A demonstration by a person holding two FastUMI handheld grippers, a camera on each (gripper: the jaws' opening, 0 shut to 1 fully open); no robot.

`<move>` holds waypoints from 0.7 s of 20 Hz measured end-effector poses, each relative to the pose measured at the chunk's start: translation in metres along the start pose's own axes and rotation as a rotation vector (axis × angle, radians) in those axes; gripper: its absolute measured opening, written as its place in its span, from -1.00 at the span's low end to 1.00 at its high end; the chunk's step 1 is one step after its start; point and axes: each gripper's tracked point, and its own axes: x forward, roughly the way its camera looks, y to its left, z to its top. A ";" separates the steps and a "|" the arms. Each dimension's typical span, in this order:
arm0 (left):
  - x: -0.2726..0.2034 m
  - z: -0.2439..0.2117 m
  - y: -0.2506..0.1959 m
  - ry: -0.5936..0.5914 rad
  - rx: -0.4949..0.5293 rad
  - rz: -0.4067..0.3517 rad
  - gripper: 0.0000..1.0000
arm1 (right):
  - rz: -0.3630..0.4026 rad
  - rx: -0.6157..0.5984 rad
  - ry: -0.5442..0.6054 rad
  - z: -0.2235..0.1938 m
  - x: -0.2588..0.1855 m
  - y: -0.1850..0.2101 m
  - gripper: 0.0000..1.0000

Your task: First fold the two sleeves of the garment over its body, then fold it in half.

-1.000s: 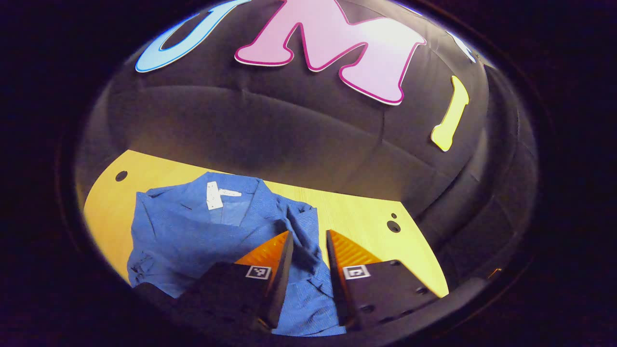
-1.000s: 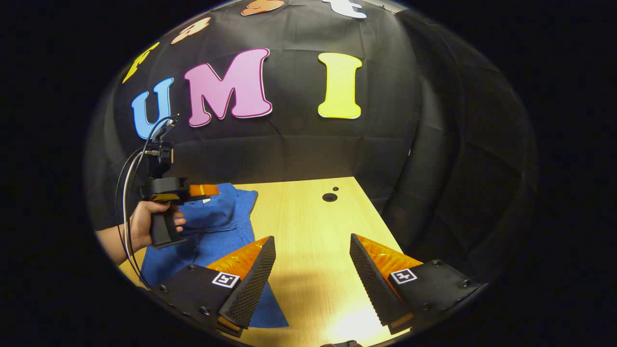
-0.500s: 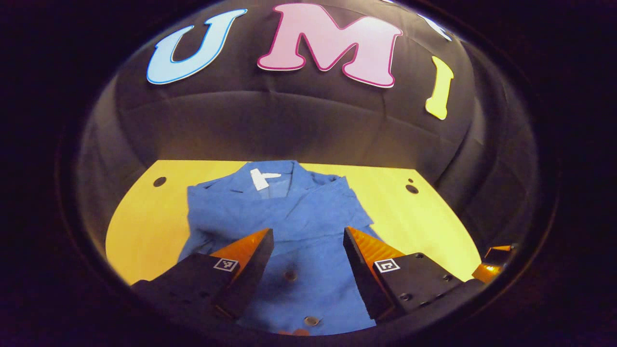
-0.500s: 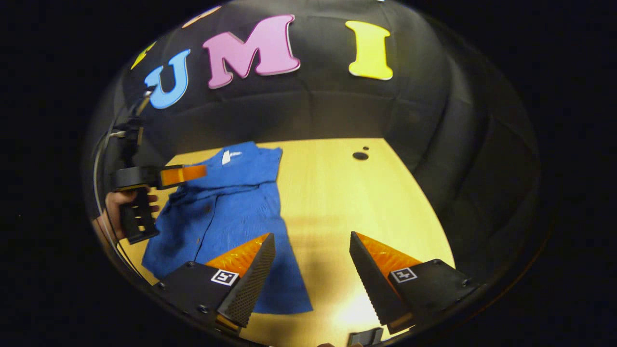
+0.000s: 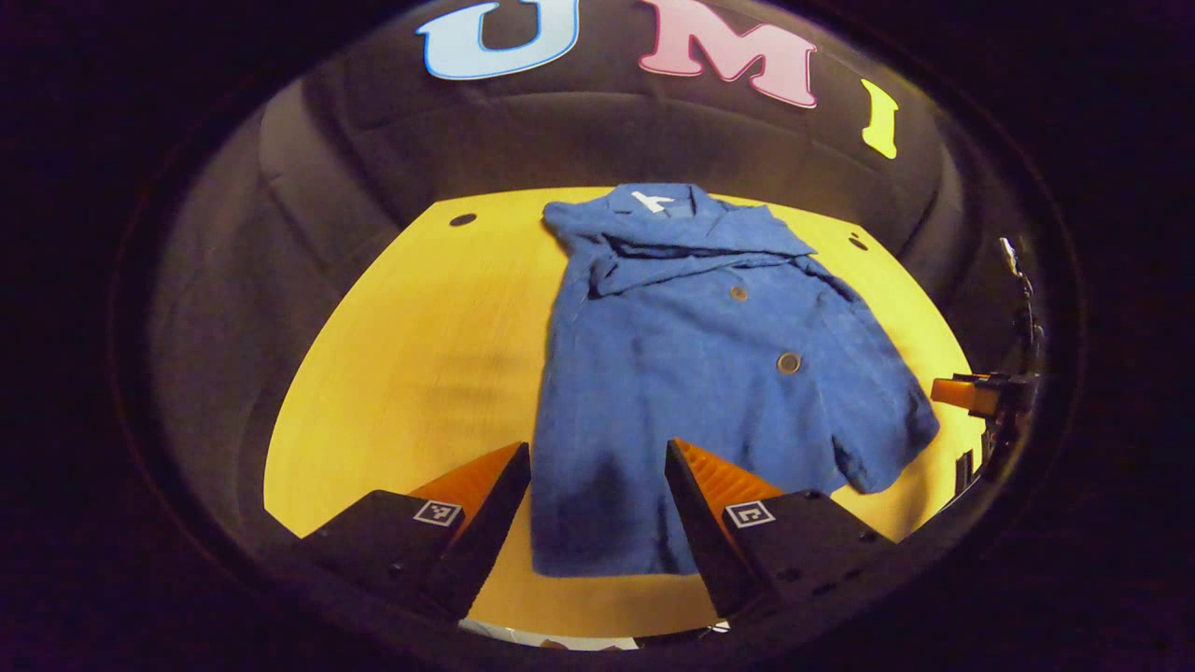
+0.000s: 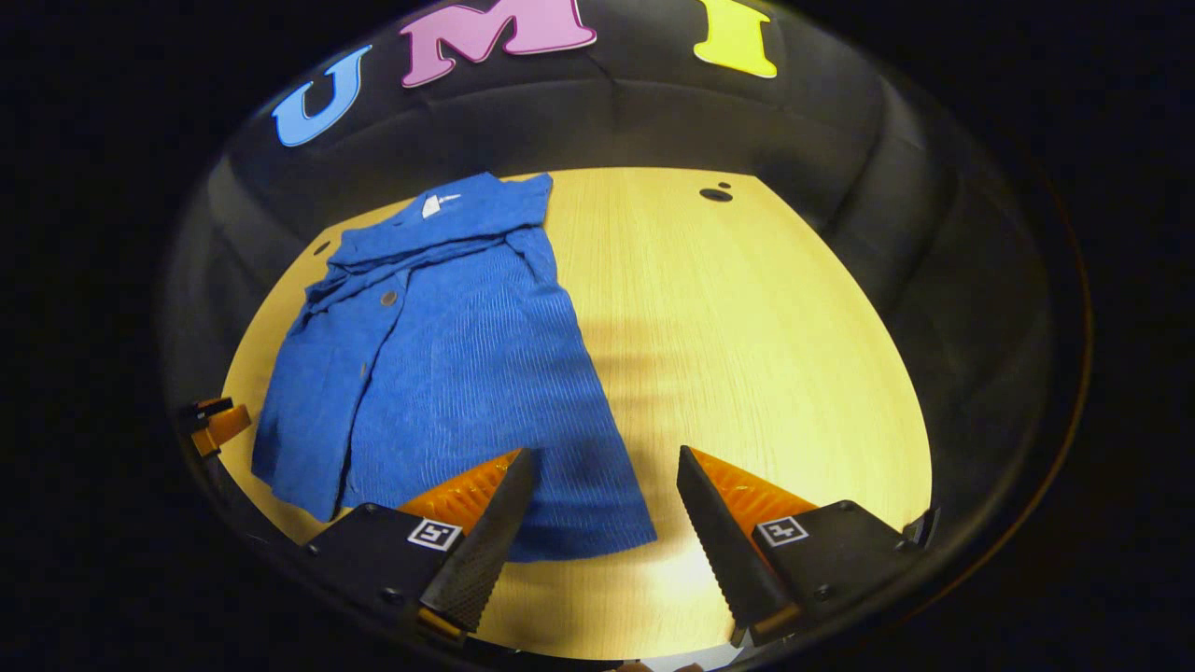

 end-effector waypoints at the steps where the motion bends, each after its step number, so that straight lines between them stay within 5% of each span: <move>1: 0.001 -0.013 0.004 0.023 -0.004 -0.001 0.70 | -0.009 0.001 0.009 -0.004 0.002 -0.001 0.98; 9: 0.020 -0.055 -0.017 0.138 0.031 -0.037 0.67 | -0.018 -0.037 0.125 -0.045 0.014 0.005 0.97; 11: 0.022 -0.055 -0.026 0.142 0.019 -0.047 0.46 | -0.021 -0.022 0.136 -0.042 0.013 0.005 0.87; 12: 0.024 -0.056 -0.029 0.142 0.018 -0.052 0.19 | -0.026 -0.004 0.129 -0.039 0.013 0.004 0.86; 14: 0.023 -0.054 -0.037 0.138 0.004 -0.053 -0.14 | -0.013 0.032 0.148 -0.038 0.019 0.013 0.15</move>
